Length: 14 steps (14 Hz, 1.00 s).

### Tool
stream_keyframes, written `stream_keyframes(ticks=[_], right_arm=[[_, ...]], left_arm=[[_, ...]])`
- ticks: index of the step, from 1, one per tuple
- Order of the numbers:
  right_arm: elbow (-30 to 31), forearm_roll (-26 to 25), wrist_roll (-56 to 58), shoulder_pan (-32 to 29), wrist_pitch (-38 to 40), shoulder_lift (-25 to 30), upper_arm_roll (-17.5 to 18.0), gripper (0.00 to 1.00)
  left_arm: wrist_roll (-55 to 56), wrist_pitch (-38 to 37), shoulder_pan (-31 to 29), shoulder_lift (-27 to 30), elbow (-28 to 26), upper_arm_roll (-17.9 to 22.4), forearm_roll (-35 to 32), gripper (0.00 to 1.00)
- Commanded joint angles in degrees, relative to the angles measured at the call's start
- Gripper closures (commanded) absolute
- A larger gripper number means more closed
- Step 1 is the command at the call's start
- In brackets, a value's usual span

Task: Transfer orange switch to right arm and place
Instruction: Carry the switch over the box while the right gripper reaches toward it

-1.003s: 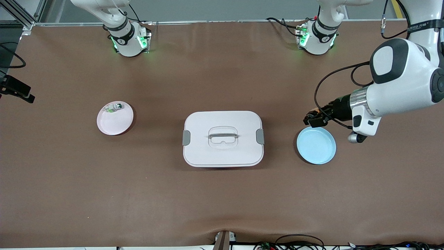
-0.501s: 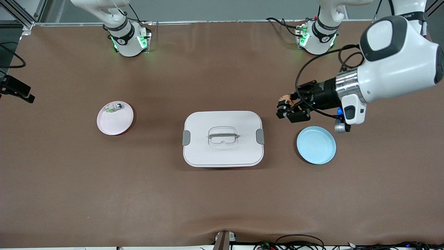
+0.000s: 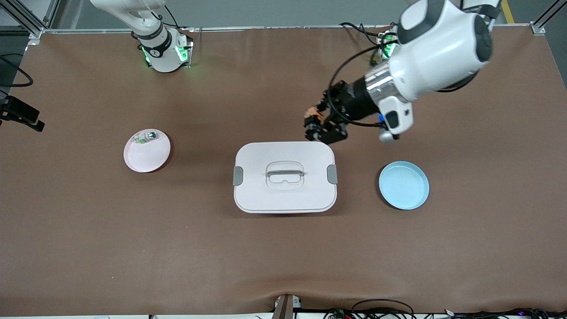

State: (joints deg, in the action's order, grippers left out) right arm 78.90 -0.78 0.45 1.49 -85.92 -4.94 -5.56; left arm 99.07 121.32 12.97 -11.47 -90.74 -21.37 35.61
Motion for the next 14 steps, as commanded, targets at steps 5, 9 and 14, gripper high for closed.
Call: stream_keyframes(ticks=[5,9,14], right_arm=[[-0.7,1.0,-0.3,0.4,-4.0,0.3,-0.2,0.0],[-0.5,2.4,-0.2,2.9,-3.6,-0.2,-0.1,0.0],[0.1,8.2,-0.4,8.9,-3.1,-1.4,-0.2,0.0]], left_arm=[[9.6,5.6,8.7,-4.7,3.5,0.0,-4.2,0.75],[11.1,5.8,9.6,-6.0,3.5,0.1,-6.2,0.75],[11.1,5.8,9.7,-6.3,4.0,0.2,-6.4,0.75]])
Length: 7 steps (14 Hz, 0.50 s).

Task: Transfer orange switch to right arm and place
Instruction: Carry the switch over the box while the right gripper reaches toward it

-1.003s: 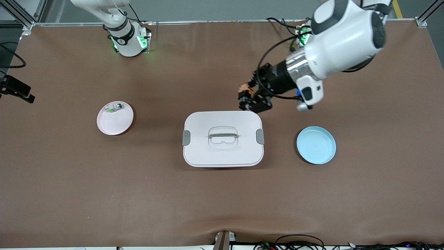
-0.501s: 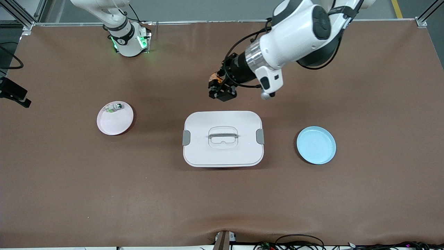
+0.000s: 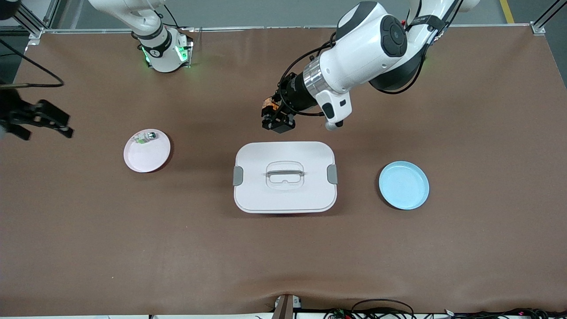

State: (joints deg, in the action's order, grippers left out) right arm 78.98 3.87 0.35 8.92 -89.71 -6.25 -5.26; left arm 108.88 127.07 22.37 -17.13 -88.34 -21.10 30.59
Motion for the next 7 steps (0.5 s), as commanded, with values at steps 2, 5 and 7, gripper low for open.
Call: stream_keyframes(ticks=[2,5,7], right_arm=[[2.7,11.3,-0.3,1.1,0.2,-0.1,-0.5,0.0],[7.6,20.5,-2.6,0.9,-3.0,0.3,-0.6,0.0],[10.1,25.9,-4.2,0.9,-4.9,0.4,-0.7,0.0]], left_arm=[[1.3,0.0,0.3,-0.7,1.6,-0.1,-1.4,0.75],[1.3,0.0,0.3,-0.7,1.7,-0.1,-1.5,0.75],[1.3,0.0,0.3,-0.7,1.7,0.0,-1.5,0.75]])
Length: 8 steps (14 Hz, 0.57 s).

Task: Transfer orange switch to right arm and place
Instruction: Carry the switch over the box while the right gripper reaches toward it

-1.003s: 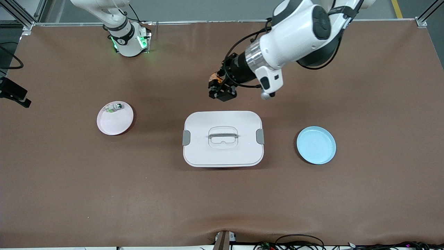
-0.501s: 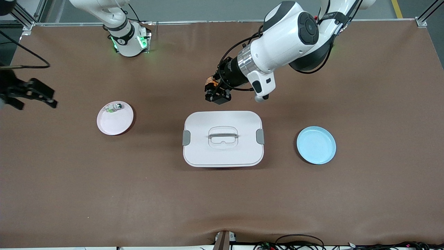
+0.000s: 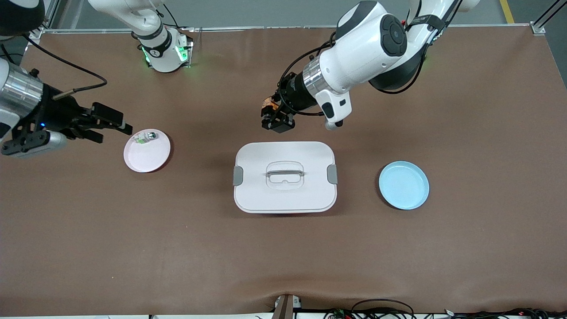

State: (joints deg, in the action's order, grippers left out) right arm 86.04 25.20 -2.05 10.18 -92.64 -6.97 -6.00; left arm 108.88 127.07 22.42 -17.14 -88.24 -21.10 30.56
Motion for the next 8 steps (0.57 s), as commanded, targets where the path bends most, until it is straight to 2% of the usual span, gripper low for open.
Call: stream_keyframes(ticks=[1,3,5,8], right_arm=[[5.3,6.2,-2.0,0.0,-3.4,1.6,0.1,0.0],[10.5,10.6,-3.4,0.7,-7.0,3.4,0.3,0.0],[16.8,11.5,-4.8,4.4,-12.9,6.8,0.4,0.0],[18.8,11.5,-8.5,10.1,-15.8,7.8,0.3,0.0]], left_arm=[[1.3,0.0,0.3,-0.7,1.6,0.0,-1.5,0.75],[1.3,0.0,0.3,-0.7,1.6,0.0,-1.5,0.75],[1.5,0.0,0.3,-0.7,1.6,0.0,-1.5,0.75],[1.6,0.0,0.3,-0.7,1.5,0.0,-1.6,0.75]])
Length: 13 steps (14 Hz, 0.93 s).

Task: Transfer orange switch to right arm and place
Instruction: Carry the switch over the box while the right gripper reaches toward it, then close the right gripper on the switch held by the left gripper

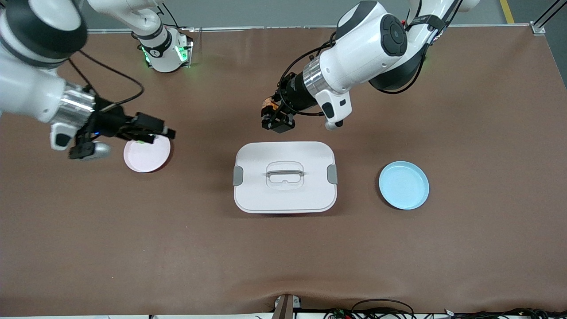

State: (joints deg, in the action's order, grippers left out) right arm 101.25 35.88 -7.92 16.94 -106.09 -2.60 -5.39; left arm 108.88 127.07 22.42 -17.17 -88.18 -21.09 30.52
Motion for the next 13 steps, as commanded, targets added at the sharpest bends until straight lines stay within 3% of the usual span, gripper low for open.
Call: stream_keyframes(ticks=[1,8,13], right_arm=[[3.6,0.9,-3.4,4.9,-3.8,3.3,-0.3,0.0],[3.6,0.9,-13.7,16.8,-18.6,2.7,-0.3,0.0],[3.5,0.9,-14.5,21.4,-25.9,0.8,-0.3,0.0]], left_arm=[[1.6,0.0,0.2,-0.7,1.4,0.0,-1.6,0.75],[1.6,0.0,0.2,-0.7,1.4,0.0,-1.5,0.75],[1.6,0.0,0.2,-0.8,1.4,0.0,-1.6,0.75]])
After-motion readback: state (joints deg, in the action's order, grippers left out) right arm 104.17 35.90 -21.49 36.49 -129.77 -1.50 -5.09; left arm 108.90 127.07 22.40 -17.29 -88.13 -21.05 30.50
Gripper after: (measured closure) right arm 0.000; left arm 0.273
